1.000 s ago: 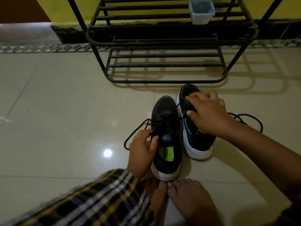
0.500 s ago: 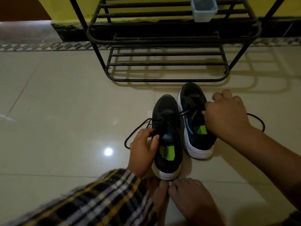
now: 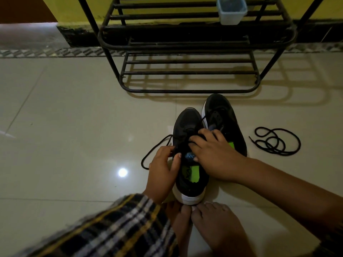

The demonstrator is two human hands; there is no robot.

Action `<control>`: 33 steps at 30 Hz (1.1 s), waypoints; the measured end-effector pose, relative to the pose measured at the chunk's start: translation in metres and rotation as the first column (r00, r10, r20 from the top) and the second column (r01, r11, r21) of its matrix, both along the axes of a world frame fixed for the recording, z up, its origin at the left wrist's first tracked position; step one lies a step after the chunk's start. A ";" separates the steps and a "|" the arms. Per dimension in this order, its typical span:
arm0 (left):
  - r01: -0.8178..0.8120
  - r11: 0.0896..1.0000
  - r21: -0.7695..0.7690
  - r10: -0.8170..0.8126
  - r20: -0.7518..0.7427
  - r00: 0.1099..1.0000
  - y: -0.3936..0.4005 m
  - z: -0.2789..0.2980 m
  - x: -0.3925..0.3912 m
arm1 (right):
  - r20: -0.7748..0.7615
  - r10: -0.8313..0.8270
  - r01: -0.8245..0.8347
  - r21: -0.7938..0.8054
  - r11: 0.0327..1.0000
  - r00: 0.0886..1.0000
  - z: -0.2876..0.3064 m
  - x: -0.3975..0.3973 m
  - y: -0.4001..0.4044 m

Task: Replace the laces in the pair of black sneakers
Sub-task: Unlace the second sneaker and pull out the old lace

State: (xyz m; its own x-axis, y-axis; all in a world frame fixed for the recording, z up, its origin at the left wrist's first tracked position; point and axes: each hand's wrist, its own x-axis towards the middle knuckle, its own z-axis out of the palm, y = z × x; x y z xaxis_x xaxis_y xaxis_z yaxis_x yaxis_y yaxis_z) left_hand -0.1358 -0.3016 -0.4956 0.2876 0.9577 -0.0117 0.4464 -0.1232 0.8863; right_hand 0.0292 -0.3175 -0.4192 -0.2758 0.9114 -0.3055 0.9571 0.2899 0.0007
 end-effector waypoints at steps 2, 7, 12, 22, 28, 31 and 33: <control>-0.001 1.000 -0.004 0.001 0.016 1.000 0.000 -0.001 -0.001 | -0.085 -0.065 0.066 0.005 0.998 0.994 0.006 0.003 0.001; -0.010 1.000 -0.001 0.010 0.031 0.999 0.000 -0.004 -0.002 | -0.133 -0.201 0.213 0.082 0.974 0.971 0.039 0.007 0.002; -0.014 0.999 -0.031 0.016 0.044 0.999 0.000 -0.002 -0.002 | -0.135 -0.384 0.401 0.138 0.906 0.913 0.053 0.036 0.003; -0.025 0.999 -0.021 0.026 0.071 0.997 -0.002 0.001 0.000 | -0.140 -0.306 0.335 0.319 0.887 0.942 0.045 0.032 0.009; 0.004 1.000 0.031 -0.006 0.062 0.998 0.000 0.007 -0.004 | -0.191 -0.112 0.142 0.151 0.978 0.975 0.016 0.000 0.002; 0.004 1.000 -0.002 -0.004 0.087 0.996 0.001 0.007 -0.010 | -0.205 -0.154 0.189 0.162 0.968 0.966 0.013 0.003 0.002; 0.000 0.999 -0.052 0.006 0.112 0.994 0.002 0.007 -0.010 | -0.146 -0.160 0.184 0.167 0.969 0.976 0.012 0.003 0.002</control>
State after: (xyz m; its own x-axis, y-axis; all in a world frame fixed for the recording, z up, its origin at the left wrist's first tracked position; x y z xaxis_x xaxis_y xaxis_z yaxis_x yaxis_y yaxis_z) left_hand -0.1457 -0.2994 -0.4884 0.2869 0.9575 -0.0290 0.3438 -0.0746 0.9361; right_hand 0.0325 -0.3154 -0.4075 -0.1366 0.9850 -0.1051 0.9877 0.1272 -0.0910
